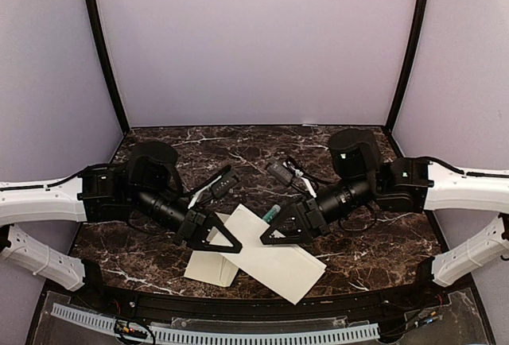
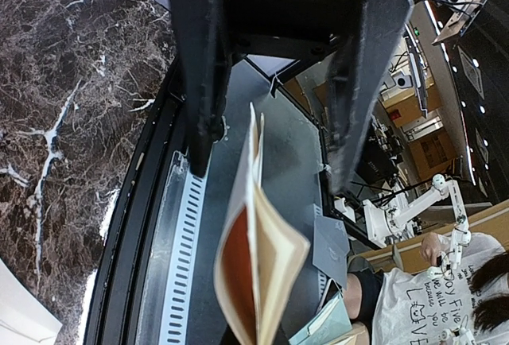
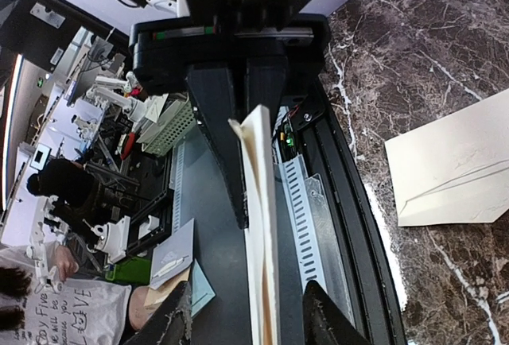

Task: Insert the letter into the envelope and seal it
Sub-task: Fold the letter.

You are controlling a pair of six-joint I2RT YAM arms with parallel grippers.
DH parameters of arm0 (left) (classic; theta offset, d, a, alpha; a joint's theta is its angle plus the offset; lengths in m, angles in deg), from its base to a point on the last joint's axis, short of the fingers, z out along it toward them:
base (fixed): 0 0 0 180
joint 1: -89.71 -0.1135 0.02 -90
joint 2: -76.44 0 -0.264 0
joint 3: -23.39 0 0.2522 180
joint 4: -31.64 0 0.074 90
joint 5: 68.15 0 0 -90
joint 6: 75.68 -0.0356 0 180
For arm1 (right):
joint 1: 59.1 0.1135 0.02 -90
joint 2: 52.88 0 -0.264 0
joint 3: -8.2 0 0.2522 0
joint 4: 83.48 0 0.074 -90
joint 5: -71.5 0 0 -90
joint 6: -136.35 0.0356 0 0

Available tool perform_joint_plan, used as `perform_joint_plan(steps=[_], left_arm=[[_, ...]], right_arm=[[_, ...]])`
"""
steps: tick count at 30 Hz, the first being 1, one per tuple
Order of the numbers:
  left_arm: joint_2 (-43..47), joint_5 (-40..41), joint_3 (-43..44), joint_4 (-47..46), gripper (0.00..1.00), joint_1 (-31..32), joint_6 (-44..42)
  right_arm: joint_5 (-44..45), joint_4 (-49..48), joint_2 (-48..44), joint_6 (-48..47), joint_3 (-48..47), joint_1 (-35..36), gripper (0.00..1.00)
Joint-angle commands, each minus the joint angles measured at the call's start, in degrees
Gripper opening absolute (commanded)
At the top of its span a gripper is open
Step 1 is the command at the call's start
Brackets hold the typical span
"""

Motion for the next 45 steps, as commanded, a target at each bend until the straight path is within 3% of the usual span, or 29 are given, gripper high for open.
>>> perform_joint_plan(steps=[1, 5, 8, 10, 11, 17, 27, 34, 45], left_arm=[[0.1, -0.7, 1.9, 0.4, 0.00, -0.1, -1.6], [0.3, 1.4, 1.8, 0.1, 0.01, -0.1, -1.4], [1.4, 7.3, 1.2, 0.1, 0.41, -0.1, -0.9], [3.4, 12.4, 0.1, -0.5, 0.57, -0.1, 0.3], [3.9, 16.1, -0.8, -0.6, 0.64, -0.1, 1.4], [8.1, 24.4, -7.0, -2.3, 0.79, -2.2, 7.7], [14.5, 30.8, -17.2, -3.0, 0.81, -10.7, 16.3], [13.0, 31.1, -22.4, -3.5, 0.72, -16.0, 17.9], [7.2, 29.5, -28.4, -8.6, 0.63, -16.7, 19.5]], right_arm=[[-1.1, -2.7, 0.4, 0.2, 0.3, 1.0, 0.34], [0.9, -3.5, -0.5, 0.8, 0.7, 1.1, 0.00], [5.6, -5.4, -1.9, 2.8, 2.0, 1.1, 0.00], [9.6, -6.0, -2.6, 4.8, 3.3, 1.0, 0.00], [11.5, -6.0, -2.7, 5.7, 3.9, 1.0, 0.00], [20.6, -10.6, -3.9, 16.3, 10.0, 0.8, 0.00], [27.5, -26.5, -0.5, 35.7, 18.3, 2.0, 0.00], [31.2, -24.8, 7.1, 39.6, 13.6, 2.2, 0.00], [34.0, -24.0, 17.4, 44.1, 10.5, 2.6, 0.00]])
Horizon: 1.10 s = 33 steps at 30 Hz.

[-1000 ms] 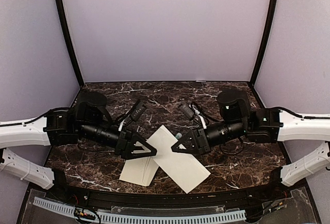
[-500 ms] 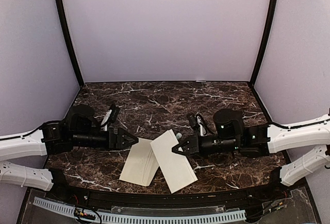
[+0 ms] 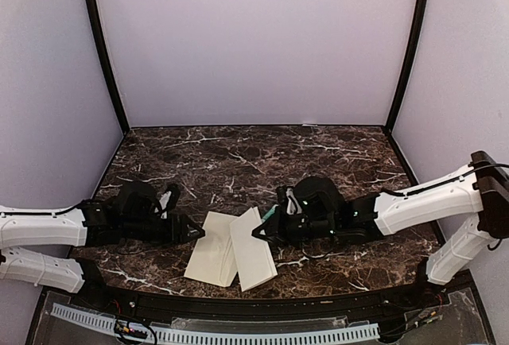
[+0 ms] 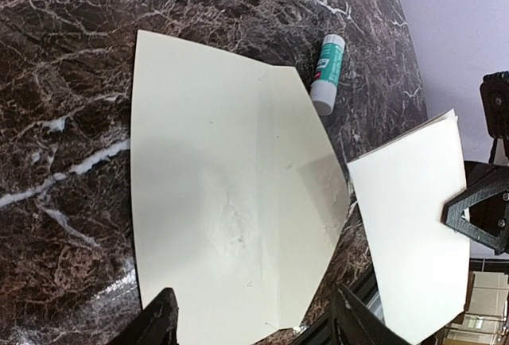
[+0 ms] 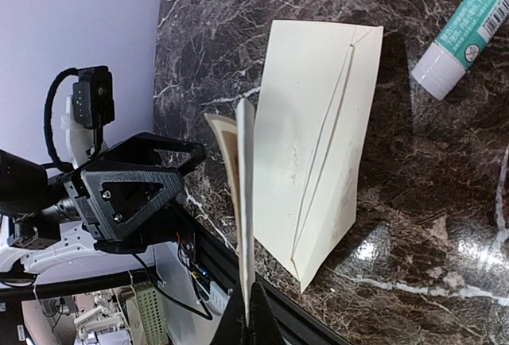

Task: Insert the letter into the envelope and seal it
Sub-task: Place the letter in the envelope.

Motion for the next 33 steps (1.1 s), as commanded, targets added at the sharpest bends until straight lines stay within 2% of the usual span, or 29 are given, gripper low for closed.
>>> perform_joint_plan(steps=[1, 9, 33], left_arm=[[-2.0, -0.9, -2.0, -3.5, 0.63, -0.4, 0.9], [-3.5, -0.5, -2.8, -4.0, 0.62, -0.4, 0.7], [-8.1, -0.3, -4.2, -4.6, 0.55, -0.4, -1.0]], right_arm=[[1.9, -1.6, 2.7, 2.6, -1.5, 0.8, 0.00], [1.0, -3.9, 6.2, 3.9, -1.1, 1.1, 0.00], [2.7, -0.1, 10.8, 6.0, -2.9, 1.0, 0.00]])
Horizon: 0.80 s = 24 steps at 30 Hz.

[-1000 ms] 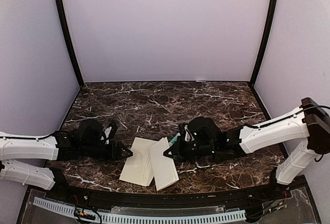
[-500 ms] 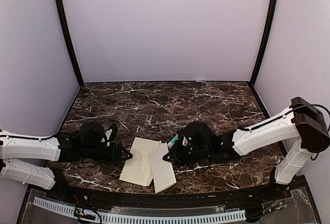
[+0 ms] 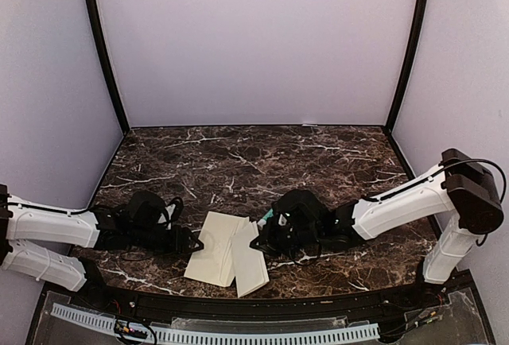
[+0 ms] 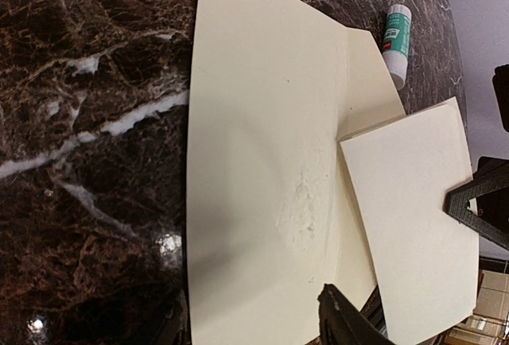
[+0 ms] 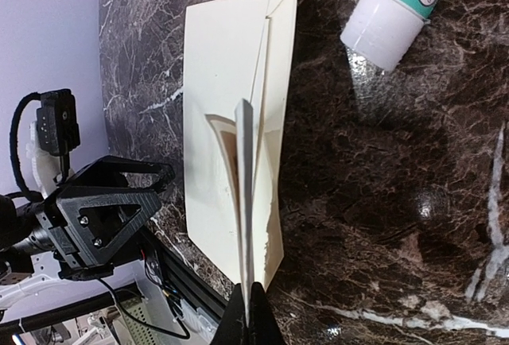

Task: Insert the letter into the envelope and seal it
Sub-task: Place the letter in the envelope.

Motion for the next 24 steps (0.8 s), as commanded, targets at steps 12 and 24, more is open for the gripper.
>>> perform_joint_plan(steps=[12, 24], left_arm=[[-1.7, -1.0, -1.6, -2.9, 0.55, -0.4, -1.3], [-6.1, -2.1, -2.6, -5.8, 0.52, -0.4, -1.4]], right_arm=[[1.8, 1.8, 2.2, 1.9, -1.9, 0.6, 0.00], [2.3, -1.1, 3.0, 3.1, 0.2, 0.4, 0.00]])
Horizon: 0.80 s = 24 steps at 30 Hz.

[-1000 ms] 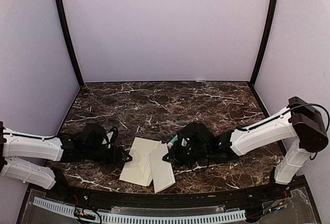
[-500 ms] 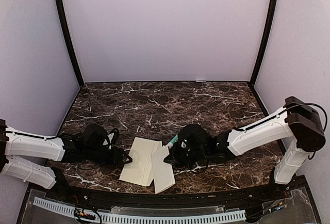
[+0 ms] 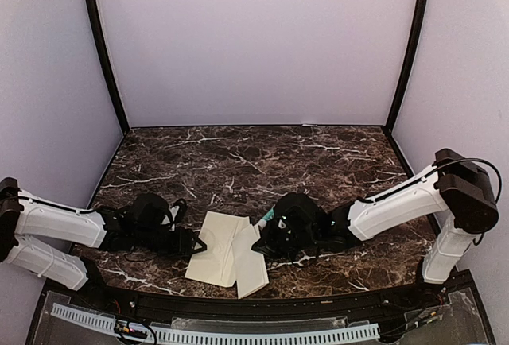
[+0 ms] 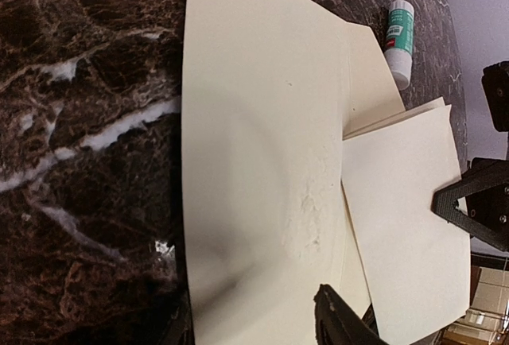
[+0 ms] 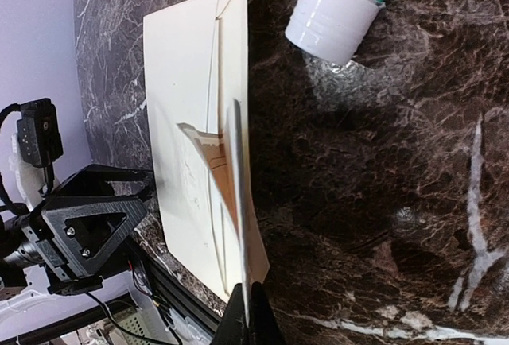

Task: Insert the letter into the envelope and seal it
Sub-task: Place the letter in the envelope.

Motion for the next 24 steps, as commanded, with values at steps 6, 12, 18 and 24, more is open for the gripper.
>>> perform_joint_plan(steps=[6, 12, 18, 24], left_arm=[[-2.3, -1.8, -2.0, -1.1, 0.50, -0.4, -0.7], [-1.5, -1.8, -2.7, -2.2, 0.46, -0.4, 0.1], [-0.9, -3.1, -4.8, -6.9, 0.41, -0.4, 2.5], [-0.8, -4.2, -6.4, -11.1, 0.27, -0.4, 4.7]], right_arm=[[2.0, -4.7, 1.2, 1.6, 1.5, -0.2, 0.00], [1.8, -4.8, 3.5, 0.9, 0.3, -0.7, 0.00], [1.1, -5.4, 5.8, 0.5, -1.0, -1.0, 0.00], [0.7, -5.4, 7.0, 0.4, -1.9, -1.2, 0.00]])
